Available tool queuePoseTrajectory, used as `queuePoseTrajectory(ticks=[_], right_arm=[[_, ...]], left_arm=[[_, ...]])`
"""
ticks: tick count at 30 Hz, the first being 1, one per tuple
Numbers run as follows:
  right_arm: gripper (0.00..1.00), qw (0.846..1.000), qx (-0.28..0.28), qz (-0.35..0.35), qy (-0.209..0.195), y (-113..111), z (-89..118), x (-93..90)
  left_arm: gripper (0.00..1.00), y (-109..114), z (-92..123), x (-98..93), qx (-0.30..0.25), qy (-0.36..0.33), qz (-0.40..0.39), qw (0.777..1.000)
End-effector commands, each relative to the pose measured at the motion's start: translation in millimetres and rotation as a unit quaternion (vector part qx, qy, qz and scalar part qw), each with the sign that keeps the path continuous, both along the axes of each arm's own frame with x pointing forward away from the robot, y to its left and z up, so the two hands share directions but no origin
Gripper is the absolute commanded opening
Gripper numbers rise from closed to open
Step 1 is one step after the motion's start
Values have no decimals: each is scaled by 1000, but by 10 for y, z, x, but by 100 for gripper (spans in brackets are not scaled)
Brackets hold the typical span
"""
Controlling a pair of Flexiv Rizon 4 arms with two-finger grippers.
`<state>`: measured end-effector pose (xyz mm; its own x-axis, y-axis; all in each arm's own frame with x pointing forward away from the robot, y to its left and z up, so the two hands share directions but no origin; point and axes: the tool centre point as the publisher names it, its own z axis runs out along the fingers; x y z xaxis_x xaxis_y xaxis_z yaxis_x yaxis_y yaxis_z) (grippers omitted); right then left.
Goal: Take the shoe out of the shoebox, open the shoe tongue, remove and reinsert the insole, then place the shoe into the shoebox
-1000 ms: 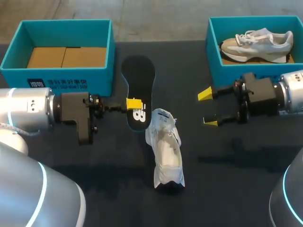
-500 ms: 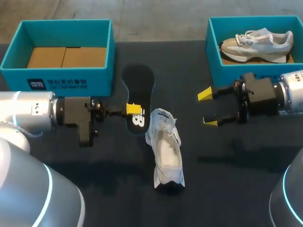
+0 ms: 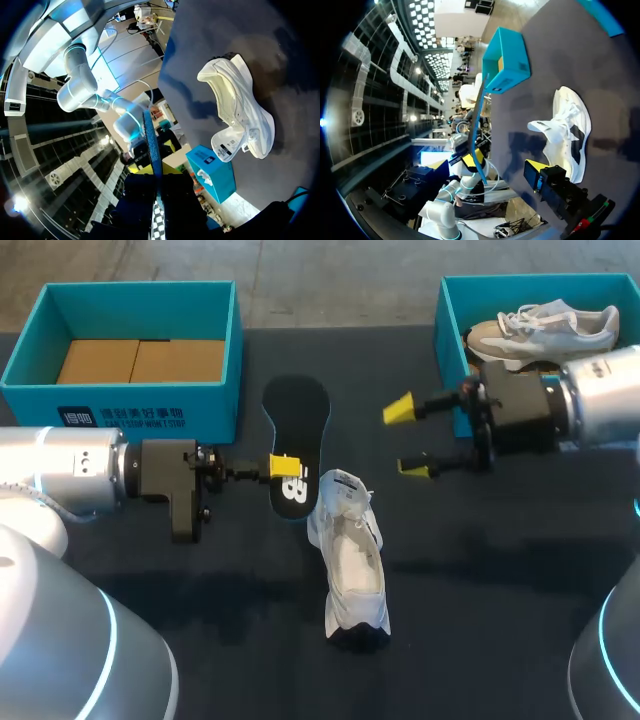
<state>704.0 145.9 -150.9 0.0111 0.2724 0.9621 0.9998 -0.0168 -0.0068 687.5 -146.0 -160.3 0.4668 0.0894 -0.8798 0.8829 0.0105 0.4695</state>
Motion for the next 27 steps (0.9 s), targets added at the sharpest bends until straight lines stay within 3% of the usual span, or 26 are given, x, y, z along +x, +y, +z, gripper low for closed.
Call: queuePoseTrajectory(ticks=[1, 6, 16, 27], right_arm=[[100, 1000, 0, 15, 3, 299, -28, 217], [100, 1000, -8, 12, 19, 434, -90, 316], [100, 1000, -8, 12, 19, 434, -90, 316], [100, 1000, -2, 4, 23, 840, -42, 261]], left_arm=[[0, -7, -2, -7, 0, -1, 1, 1000], [0, -7, -2, -7, 0, -1, 1, 1000], [0, -7, -2, -7, 0, -1, 1, 1000], [0, -7, -2, -7, 0, -1, 1, 1000]])
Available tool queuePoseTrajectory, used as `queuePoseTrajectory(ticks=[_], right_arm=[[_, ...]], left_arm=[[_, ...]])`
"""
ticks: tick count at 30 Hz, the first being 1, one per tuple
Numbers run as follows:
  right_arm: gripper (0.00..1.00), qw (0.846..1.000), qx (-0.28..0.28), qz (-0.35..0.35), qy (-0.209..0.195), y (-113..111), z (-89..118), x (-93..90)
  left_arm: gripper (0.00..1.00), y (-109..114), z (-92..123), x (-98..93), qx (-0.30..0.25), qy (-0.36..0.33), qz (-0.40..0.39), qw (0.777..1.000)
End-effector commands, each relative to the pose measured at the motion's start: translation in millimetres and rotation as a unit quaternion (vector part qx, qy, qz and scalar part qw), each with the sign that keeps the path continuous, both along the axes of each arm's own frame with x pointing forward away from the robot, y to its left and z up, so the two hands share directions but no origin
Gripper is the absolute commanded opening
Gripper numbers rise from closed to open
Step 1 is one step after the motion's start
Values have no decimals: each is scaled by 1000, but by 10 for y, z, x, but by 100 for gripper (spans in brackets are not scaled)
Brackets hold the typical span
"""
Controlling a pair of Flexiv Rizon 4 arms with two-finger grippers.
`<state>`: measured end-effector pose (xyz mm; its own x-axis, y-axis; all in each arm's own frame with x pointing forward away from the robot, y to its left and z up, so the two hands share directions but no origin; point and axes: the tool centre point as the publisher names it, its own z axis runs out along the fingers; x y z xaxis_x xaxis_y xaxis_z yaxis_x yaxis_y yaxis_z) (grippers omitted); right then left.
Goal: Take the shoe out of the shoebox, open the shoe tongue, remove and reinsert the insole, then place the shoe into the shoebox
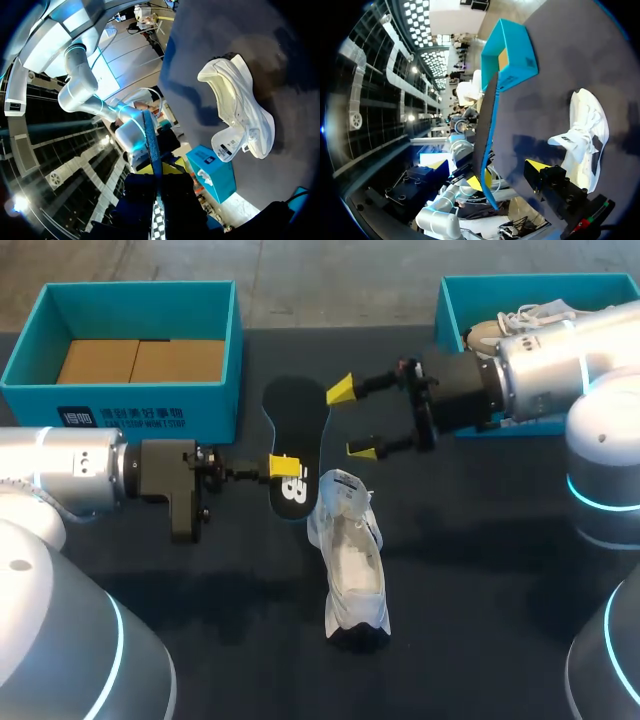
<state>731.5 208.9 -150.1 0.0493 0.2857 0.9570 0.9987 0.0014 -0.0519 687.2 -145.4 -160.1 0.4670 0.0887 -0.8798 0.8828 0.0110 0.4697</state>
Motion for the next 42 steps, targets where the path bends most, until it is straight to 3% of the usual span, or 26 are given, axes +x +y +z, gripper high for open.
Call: queuePoseTrajectory(ticks=[1, 6, 9, 12, 14, 19, 23, 35, 42], right_arm=[[100, 1000, 6, -6, 3, 237, -48, -21], [100, 1000, 18, -14, 8, 311, -38, -44], [68, 999, 26, -16, 14, 363, -39, -48], [49, 999, 31, -20, 21, 395, -26, -53], [44, 999, 36, -20, 24, 425, -10, -59], [42, 999, 34, -22, 31, 489, 2, -52], [31, 998, 38, -26, 37, 504, -4, -41], [27, 998, 45, -39, 34, 487, 36, -30], [13, 997, 51, -49, 40, 467, 29, -14]], left_arm=[[0, -14, -3, -3, 0, -1, 1, 1000], [0, -14, -3, -3, 0, -1, 1, 1000], [0, -14, -3, -3, 0, -1, 1, 1000], [0, -14, -3, -3, 0, -1, 1, 1000], [0, -14, -3, -3, 0, -1, 1, 1000], [0, -14, -3, -3, 0, -1, 1, 1000], [0, -14, -3, -3, 0, -1, 1, 1000], [0, -14, -3, -3, 0, -1, 1, 1000], [0, -14, -3, -3, 0, -1, 1, 1000]])
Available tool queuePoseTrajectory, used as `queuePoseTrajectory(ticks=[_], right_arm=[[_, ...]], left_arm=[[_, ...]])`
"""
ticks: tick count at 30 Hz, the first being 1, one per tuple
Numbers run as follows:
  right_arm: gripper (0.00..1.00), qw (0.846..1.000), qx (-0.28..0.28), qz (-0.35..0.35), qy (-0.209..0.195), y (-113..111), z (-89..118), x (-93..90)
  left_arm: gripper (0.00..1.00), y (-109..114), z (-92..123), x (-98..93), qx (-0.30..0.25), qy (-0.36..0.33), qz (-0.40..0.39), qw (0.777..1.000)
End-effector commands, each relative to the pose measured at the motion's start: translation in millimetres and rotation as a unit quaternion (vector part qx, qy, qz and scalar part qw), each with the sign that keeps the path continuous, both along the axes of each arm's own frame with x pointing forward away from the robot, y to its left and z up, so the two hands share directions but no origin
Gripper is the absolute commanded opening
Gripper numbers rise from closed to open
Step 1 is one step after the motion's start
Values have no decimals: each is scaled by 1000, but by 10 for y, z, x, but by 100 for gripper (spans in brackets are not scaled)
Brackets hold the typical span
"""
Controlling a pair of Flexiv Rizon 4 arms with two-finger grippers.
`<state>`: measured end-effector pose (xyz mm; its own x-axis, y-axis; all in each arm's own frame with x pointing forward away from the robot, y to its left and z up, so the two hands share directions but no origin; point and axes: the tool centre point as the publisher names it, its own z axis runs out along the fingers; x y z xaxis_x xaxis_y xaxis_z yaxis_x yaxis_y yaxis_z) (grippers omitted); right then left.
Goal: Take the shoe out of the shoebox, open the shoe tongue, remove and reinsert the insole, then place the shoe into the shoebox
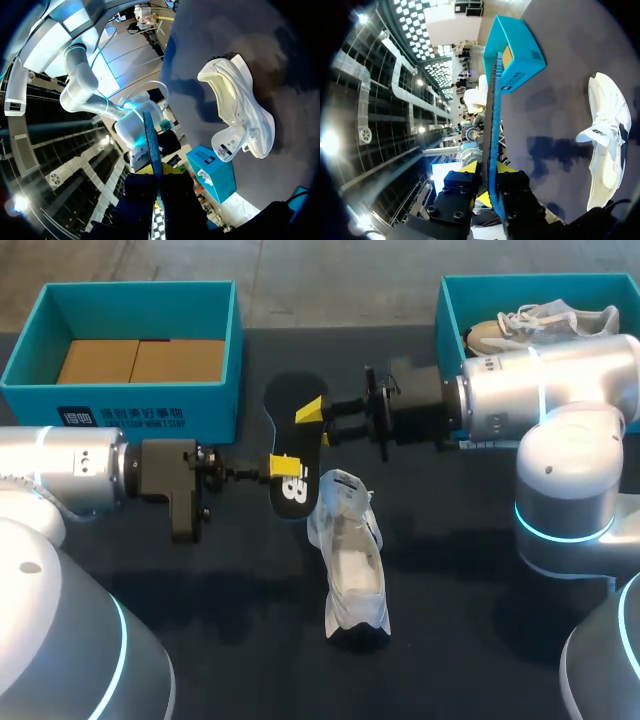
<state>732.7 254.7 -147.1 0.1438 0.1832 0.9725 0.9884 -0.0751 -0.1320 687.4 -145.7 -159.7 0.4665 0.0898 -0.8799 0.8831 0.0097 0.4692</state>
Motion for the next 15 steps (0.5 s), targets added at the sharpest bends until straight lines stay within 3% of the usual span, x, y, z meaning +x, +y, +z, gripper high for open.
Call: queuePoseTrajectory(ticks=[1, 12, 15], right_arm=[[9, 1000, 2, -7, 3, 9, -2, -26], [21, 1000, 5, -20, -1, -44, 28, 3], [17, 1000, 7, -20, -1, -42, 28, 11]], left_arm=[[0, -10, -7, -5, -1, -1, 1, 1000], [0, -10, -7, -5, -1, -1, 1, 1000], [0, -10, -7, -5, -1, -1, 1, 1000]])
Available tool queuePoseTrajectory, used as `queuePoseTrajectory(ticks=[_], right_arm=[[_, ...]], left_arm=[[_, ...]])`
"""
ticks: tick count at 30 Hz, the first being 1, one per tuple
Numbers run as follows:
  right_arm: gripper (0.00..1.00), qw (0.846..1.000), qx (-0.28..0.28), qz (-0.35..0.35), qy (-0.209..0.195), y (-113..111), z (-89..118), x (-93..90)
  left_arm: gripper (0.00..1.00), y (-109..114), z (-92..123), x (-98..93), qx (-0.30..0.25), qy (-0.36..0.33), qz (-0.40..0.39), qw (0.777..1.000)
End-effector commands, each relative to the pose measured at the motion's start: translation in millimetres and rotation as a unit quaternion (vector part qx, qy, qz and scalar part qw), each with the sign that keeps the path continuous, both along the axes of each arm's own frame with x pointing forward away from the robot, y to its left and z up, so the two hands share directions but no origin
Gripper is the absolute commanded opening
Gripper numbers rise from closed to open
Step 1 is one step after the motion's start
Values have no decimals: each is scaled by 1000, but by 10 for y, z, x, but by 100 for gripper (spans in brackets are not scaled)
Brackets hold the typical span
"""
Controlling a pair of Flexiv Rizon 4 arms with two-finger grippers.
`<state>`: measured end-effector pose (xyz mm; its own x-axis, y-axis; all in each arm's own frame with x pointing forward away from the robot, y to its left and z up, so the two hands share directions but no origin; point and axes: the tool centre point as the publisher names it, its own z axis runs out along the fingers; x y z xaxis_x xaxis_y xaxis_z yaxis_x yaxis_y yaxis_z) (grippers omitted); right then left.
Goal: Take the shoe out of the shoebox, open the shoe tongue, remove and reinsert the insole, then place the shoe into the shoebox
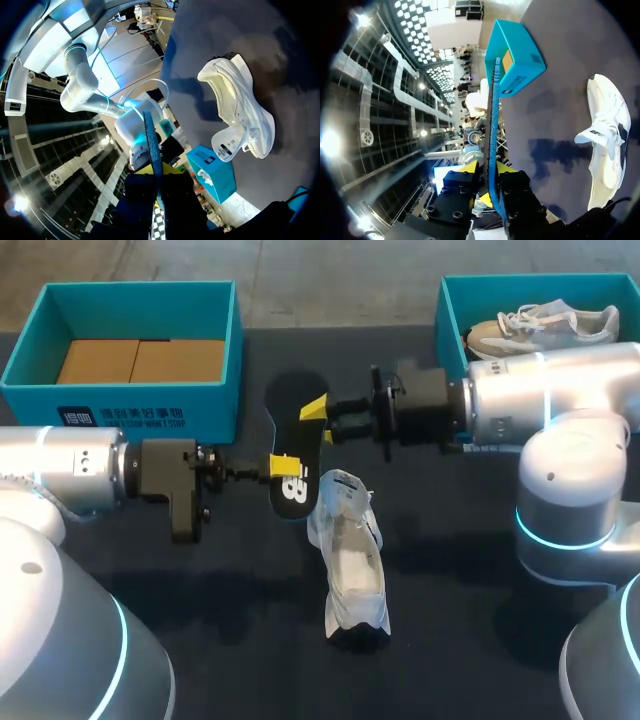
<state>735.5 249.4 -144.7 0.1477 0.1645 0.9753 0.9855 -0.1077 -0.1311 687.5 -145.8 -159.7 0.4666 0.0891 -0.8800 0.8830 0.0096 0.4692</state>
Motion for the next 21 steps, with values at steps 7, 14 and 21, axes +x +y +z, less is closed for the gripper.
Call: queuePoseTrajectory(ticks=[7, 14, 21], right_arm=[[0, 1000, 11, 1, -2, 48, -2, -28], [0, 1000, 15, 8, -3, 77, -28, -67], [0, 1000, 15, 14, -11, 40, -53, -103]], left_arm=[[0, -10, -7, -7, 0, -1, 2, 1000], [0, -11, -7, -8, -2, 1, 1, 1000], [100, 80, 39, -61, 11, 34, 12, 999]])
